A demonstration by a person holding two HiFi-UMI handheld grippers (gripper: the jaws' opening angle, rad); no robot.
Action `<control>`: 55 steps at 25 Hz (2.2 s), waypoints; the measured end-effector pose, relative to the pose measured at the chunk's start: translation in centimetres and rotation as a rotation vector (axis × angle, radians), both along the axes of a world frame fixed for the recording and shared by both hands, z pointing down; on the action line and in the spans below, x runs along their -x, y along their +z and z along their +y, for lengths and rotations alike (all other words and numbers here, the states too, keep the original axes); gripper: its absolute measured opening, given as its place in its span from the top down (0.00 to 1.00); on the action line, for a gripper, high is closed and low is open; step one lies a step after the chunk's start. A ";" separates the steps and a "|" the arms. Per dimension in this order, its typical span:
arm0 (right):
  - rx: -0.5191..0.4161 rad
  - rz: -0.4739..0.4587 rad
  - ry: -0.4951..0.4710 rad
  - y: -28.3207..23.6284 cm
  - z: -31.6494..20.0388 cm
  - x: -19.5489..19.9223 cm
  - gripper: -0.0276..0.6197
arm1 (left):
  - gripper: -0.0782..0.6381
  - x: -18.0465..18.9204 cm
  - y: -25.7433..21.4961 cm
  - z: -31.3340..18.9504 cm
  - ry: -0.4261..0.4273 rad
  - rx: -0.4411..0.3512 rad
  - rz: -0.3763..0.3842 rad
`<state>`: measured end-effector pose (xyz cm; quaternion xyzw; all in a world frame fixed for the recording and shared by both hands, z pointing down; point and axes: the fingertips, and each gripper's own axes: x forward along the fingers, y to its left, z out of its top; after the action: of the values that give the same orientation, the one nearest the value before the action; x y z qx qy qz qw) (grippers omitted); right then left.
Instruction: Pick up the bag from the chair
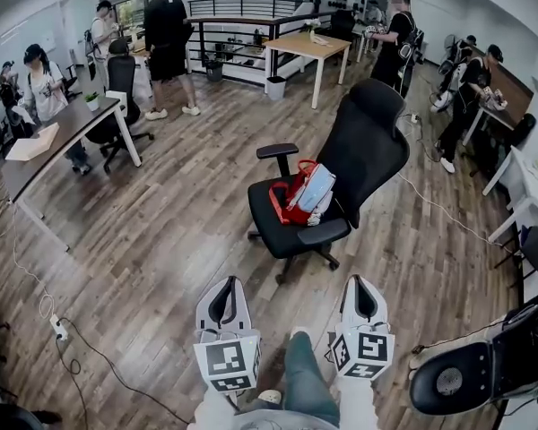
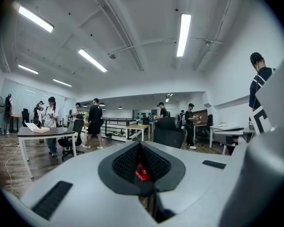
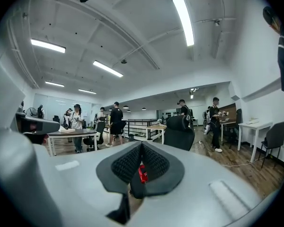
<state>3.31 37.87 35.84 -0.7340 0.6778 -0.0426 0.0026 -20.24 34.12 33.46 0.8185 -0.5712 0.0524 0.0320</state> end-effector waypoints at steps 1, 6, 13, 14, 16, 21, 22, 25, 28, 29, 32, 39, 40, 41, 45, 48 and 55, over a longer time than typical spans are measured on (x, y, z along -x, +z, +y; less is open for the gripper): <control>0.000 -0.002 -0.006 0.1 -1.2 -0.4 0.94 | 0.88 -0.4 0.1 -1.0 -0.005 0.001 0.001; -0.001 0.002 -0.033 0.1 -8.4 -3.6 0.94 | 0.88 -3.6 0.4 -7.4 -0.023 0.002 0.005; -0.019 0.008 -0.070 -1.3 -19.9 -9.6 0.94 | 0.88 -9.9 -0.5 -17.7 -0.036 -0.005 0.006; -0.022 0.010 -0.075 -1.5 -21.3 -10.4 0.94 | 0.88 -10.8 -0.6 -19.1 -0.040 -0.006 0.007; -0.029 0.012 -0.083 -1.7 -23.9 -11.9 0.94 | 0.88 -12.3 -0.4 -21.5 -0.048 -0.003 0.009; -0.016 0.006 -0.098 -1.1 -28.7 -14.0 0.94 | 0.88 -14.4 -0.1 -25.9 -0.059 0.005 0.004; -0.009 0.005 -0.101 -0.8 -29.4 -14.2 0.94 | 0.88 -14.7 0.1 -26.6 -0.060 0.011 0.003; 0.012 0.000 -0.106 0.2 -31.4 -14.9 0.94 | 0.88 -15.5 1.0 -28.7 -0.064 0.031 -0.004; 0.032 -0.005 -0.104 1.3 -33.7 -15.5 0.94 | 0.88 -16.0 1.8 -31.0 -0.062 0.046 -0.010; 0.037 -0.007 -0.102 1.6 -34.5 -15.7 0.94 | 0.88 -16.2 2.1 -31.8 -0.060 0.051 -0.012; 0.049 -0.008 -0.094 2.1 -37.0 -16.0 0.94 | 0.88 -16.6 2.8 -34.6 -0.052 0.066 -0.016; 0.065 -0.015 -0.059 3.1 -43.6 -16.3 0.94 | 0.88 -16.7 3.9 -41.7 -0.022 0.082 -0.028; 0.070 -0.018 -0.054 3.3 -44.6 -16.3 0.94 | 0.88 -16.7 4.2 -42.7 -0.016 0.089 -0.030; 0.077 -0.020 -0.049 3.6 -45.5 -16.2 0.94 | 0.88 -16.7 4.5 -43.7 -0.010 0.094 -0.032; 0.111 -0.022 -0.034 4.8 -49.2 -15.7 0.94 | 0.88 -16.6 5.4 -47.7 0.024 0.117 -0.033; 0.140 -0.018 -0.022 5.9 -51.4 -15.2 0.94 | 0.88 -16.5 6.4 -50.1 0.043 0.150 -0.039; 0.223 0.015 -0.008 9.0 -55.2 -14.2 0.94 | 0.88 -17.0 9.1 -54.0 0.099 0.198 -0.049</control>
<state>17.54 -17.32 44.85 -0.7272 0.6719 -0.1122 -0.0846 -3.25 -19.85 42.59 0.8370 -0.5228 0.1300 0.0962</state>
